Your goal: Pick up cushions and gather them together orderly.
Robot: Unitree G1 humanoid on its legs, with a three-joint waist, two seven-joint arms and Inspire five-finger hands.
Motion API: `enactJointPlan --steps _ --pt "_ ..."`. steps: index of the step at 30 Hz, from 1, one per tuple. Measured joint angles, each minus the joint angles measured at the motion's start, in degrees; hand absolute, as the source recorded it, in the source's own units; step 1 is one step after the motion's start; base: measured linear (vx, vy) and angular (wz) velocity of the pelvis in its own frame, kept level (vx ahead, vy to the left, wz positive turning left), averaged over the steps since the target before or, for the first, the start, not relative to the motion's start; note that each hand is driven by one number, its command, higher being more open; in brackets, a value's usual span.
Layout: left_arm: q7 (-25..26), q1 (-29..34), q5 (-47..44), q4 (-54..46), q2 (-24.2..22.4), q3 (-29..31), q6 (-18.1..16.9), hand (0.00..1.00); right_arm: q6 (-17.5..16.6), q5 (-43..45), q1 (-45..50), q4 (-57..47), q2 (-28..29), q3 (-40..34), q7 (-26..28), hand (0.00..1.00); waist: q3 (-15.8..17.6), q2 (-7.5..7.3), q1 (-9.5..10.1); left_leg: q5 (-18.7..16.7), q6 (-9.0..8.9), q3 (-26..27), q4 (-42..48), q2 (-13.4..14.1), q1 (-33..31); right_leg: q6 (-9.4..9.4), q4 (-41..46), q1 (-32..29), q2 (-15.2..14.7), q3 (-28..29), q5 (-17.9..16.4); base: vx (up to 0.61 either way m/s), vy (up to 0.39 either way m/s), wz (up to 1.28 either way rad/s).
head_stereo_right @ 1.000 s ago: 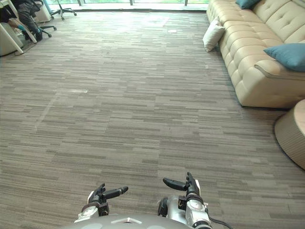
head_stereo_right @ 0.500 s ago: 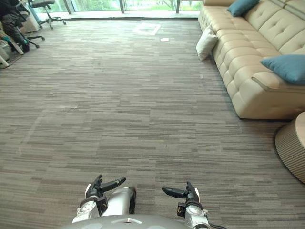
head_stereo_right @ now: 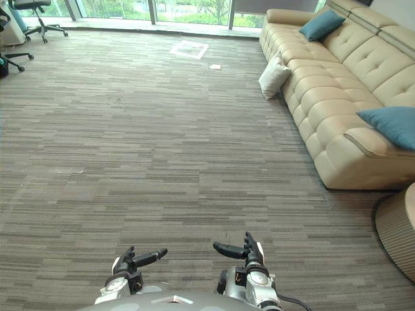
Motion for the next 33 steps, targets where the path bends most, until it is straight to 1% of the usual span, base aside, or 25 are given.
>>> enactJointPlan --steps 1,2,3,4,5,6,7,8,10,12,13,14,15,16,17,20,22,24,25,26,27,28,29,30,33 --pt "0.00 0.08 0.00 0.20 -0.08 -0.26 0.04 1.00 0.12 -0.03 0.05 0.08 -0.01 -0.34 0.01 1.00 -0.22 0.23 -0.15 -0.07 -0.21 -0.50 -0.35 0.27 0.40 -1.78 -0.16 0.39 0.32 -0.27 -0.14 0.65 -0.192 0.79" --pt "-0.03 0.46 0.10 0.71 -0.78 -1.48 0.10 1.00 0.78 -0.07 -0.25 0.30 -0.21 -2.02 -0.13 1.00 -1.32 1.64 0.07 1.30 -0.70 -3.09 -1.80 1.66 1.72 -3.41 1.23 1.32 0.59 -2.12 -1.88 0.69 -0.238 0.54" --pt "-1.07 -0.27 0.67 0.38 -0.82 -1.97 0.14 1.00 0.92 -0.08 -0.52 -0.33 -0.71 -3.66 -0.36 1.00 -0.66 1.49 -0.07 3.94 -1.66 -5.28 -1.09 0.63 1.91 -5.51 9.68 -1.59 -1.68 -2.94 -3.63 0.80 -0.301 0.51" --pt "-1.14 -0.22 0.79 0.01 -0.55 -1.85 0.18 1.00 0.57 -0.10 -0.43 -1.60 -0.83 -3.72 -0.38 1.00 -0.19 0.60 -0.34 4.83 -1.97 -5.59 0.47 -0.52 1.98 -6.36 15.97 -4.38 -3.57 -4.07 -4.24 0.70 -0.329 0.48" --pt "-0.56 1.73 0.84 -0.19 -0.45 -1.49 0.18 1.00 0.42 -0.17 0.22 -2.05 -0.91 -3.28 -0.21 1.00 -1.78 1.57 -1.10 2.42 -5.40 -7.59 8.67 0.59 0.10 -4.39 4.48 -1.50 -1.42 -3.31 -4.22 0.50 -0.249 0.46" --pt "-0.58 1.76 1.16 -0.53 -1.59 -0.68 0.10 1.00 1.15 -0.16 0.81 -1.49 -2.26 -2.93 -0.36 1.00 -2.13 4.06 -1.09 3.25 -9.38 -9.70 23.72 2.03 -5.84 -4.52 1.74 2.09 1.53 -3.77 -5.03 0.49 -0.220 0.32" --pt "-0.68 1.87 1.03 -1.49 -2.36 0.36 0.05 1.00 1.50 -0.17 1.05 -0.66 -2.48 -3.01 -0.39 1.00 -2.52 5.41 -0.14 8.19 -14.30 -10.23 34.61 3.05 -10.72 -5.09 -1.09 4.76 3.56 -3.66 -5.36 0.49 -0.164 -0.01" --pt "-0.73 2.26 1.01 -2.40 -3.02 1.32 0.05 1.00 2.20 -0.18 0.88 -0.25 -2.45 -2.98 -0.36 1.00 -2.23 5.52 0.18 10.46 -16.79 -10.09 42.70 3.93 -14.30 -5.41 -3.16 7.04 5.02 -3.32 -5.54 0.41 -0.112 -0.27" --pt "-0.89 1.93 1.06 -3.13 -2.81 1.49 0.00 1.00 2.48 -0.15 0.44 0.83 -2.09 -2.36 -0.35 1.00 -1.75 5.62 0.25 10.85 -15.49 -8.82 52.35 4.92 -19.68 -6.05 -6.83 12.01 6.97 -2.38 -5.94 0.50 -0.089 -0.32" --pt "-0.93 1.91 0.44 -5.49 -1.97 1.39 -0.20 1.00 2.64 -0.08 0.37 2.10 -0.90 -0.75 -0.39 1.00 -0.76 2.97 1.30 8.53 -10.47 -3.76 54.17 5.87 -26.44 -6.14 -12.97 19.86 7.60 0.62 -6.01 0.51 -0.057 -0.57" --pt "-0.97 1.91 0.40 -5.93 -2.07 1.24 -0.62 1.00 2.65 -0.04 0.48 2.35 -0.72 -0.37 -0.41 1.00 -0.78 2.13 1.47 7.68 -9.04 -2.68 52.29 6.06 -28.31 -5.67 -14.60 21.32 7.54 1.45 -5.73 0.37 -0.033 -0.63" --pt "-0.97 1.75 0.35 -6.69 -2.11 1.26 -1.12 1.00 2.77 -0.04 0.39 2.78 -0.64 -0.22 -0.45 1.00 -0.52 1.92 2.03 5.87 -6.56 -0.71 46.88 6.63 -30.39 -5.09 -16.95 24.30 7.36 2.82 -5.39 0.29 -0.006 -0.52" --pt "-0.99 1.62 0.35 -6.83 -2.13 1.27 -1.29 1.00 2.90 -0.03 0.46 2.82 -0.65 -0.24 -0.52 1.00 -0.26 1.52 2.34 5.31 -5.97 -0.06 43.54 6.68 -31.12 -4.96 -17.96 25.35 7.14 3.50 -5.39 0.59 0.094 -0.70" --pt "-1.00 1.11 0.23 -7.31 -2.36 1.51 -1.52 1.00 3.14 -0.02 0.48 2.78 -0.69 -0.27 -1.21 1.00 0.44 1.34 2.64 4.78 -5.85 0.52 31.95 5.93 -33.31 -3.86 -20.76 28.74 5.92 5.05 -5.80 0.59 0.133 -0.53" --pt "-1.00 0.85 -0.08 -7.30 -2.38 1.54 -1.55 1.00 3.14 -0.02 0.49 2.79 -0.76 -0.25 -1.36 1.00 0.70 1.32 2.71 5.30 -5.74 0.44 26.92 5.62 -34.00 -3.20 -21.46 29.74 5.35 5.56 -6.20 0.69 0.206 -0.54" --pt "-0.92 0.39 -0.96 -7.19 -2.68 1.51 -1.84 1.00 3.31 -0.01 0.63 2.81 -1.22 0.37 -1.63 1.00 1.01 1.97 2.86 9.93 -5.42 -0.94 12.07 5.56 -35.80 -0.89 -22.77 32.94 3.84 7.64 -9.54 0.50 0.225 -0.38" --pt "-0.91 0.41 -1.48 -7.08 -2.13 1.30 -1.82 1.00 3.43 -0.02 0.87 3.07 -1.13 0.81 -1.65 1.00 0.11 1.51 3.03 18.04 -4.42 -0.04 13.23 4.99 -35.92 0.59 -21.54 35.20 1.88 9.36 -12.16 0.61 0.303 -0.22" --pt "-0.93 0.32 -1.21 -7.03 -1.11 1.35 -1.76 1.00 3.42 -0.06 1.07 3.07 0.07 0.80 -1.63 1.00 -0.85 -0.98 2.98 16.08 -3.26 1.39 14.86 2.81 -35.89 0.60 -17.35 33.48 -1.10 11.26 -12.15 0.57 0.281 -0.13" --pt "-0.90 -0.11 -1.22 -6.15 -0.35 1.46 -1.61 1.00 3.44 -0.06 1.51 3.17 0.55 0.95 -1.46 1.00 -1.41 -2.50 3.05 13.75 -1.54 3.14 16.32 0.88 -35.11 1.45 -11.00 31.23 -3.61 13.11 -11.65 0.70 0.350 -0.23" --pt "-0.57 -0.75 -1.20 -4.86 -0.02 1.44 -1.16 1.00 3.44 -0.11 1.76 3.19 0.54 0.92 -1.20 1.00 -1.42 -2.61 3.18 11.36 -0.18 4.70 17.78 -0.19 -33.20 3.89 -1.07 27.83 -4.85 15.17 -9.67 0.68 0.346 -0.25" --pt "-0.47 -0.77 -1.19 -4.56 0.08 1.44 -1.05 1.00 3.56 -0.10 1.65 3.11 0.54 0.92 -1.10 1.00 -1.42 -2.61 3.17 10.62 0.17 5.10 17.73 -0.49 -32.16 4.44 3.35 26.19 -5.12 15.95 -8.30 0.53 0.293 -0.30" --pt "-0.33 -0.81 -1.17 -3.65 0.18 1.40 -0.92 1.00 3.45 -0.13 1.61 2.75 0.50 0.96 -0.97 1.00 -1.29 -2.39 2.97 9.06 1.05 5.71 17.26 -0.92 -29.56 5.44 13.66 22.08 -5.43 17.45 -3.76 0.49 0.267 -0.28" --pt "0.11 -0.99 -1.17 -2.58 0.18 1.21 -0.64 1.00 3.20 -0.17 1.57 2.17 0.48 0.94 -0.89 1.00 -0.95 -1.91 2.83 7.47 1.50 5.71 16.08 -1.49 -25.45 6.08 24.90 17.20 -5.52 17.64 -3.26 0.55 0.263 -0.26" --pt "0.27 -0.80 -1.17 -2.02 0.13 0.84 -0.43 1.00 2.82 -0.18 1.60 1.47 0.42 0.93 -0.89 1.00 -0.73 -1.56 2.67 6.74 1.58 5.71 13.67 -1.85 -20.93 5.90 30.94 13.54 -5.59 16.23 -3.49 0.53 0.226 -0.17" --pt "0.25 -0.55 -1.16 -1.63 -0.14 0.34 -0.42 1.00 1.30 -0.23 2.03 -0.40 0.30 0.90 -0.92 1.00 -0.54 -0.72 1.99 4.72 2.77 4.43 6.74 -1.87 -11.37 3.18 32.05 4.59 -5.01 8.17 -6.25 0.38 0.082 0.07"
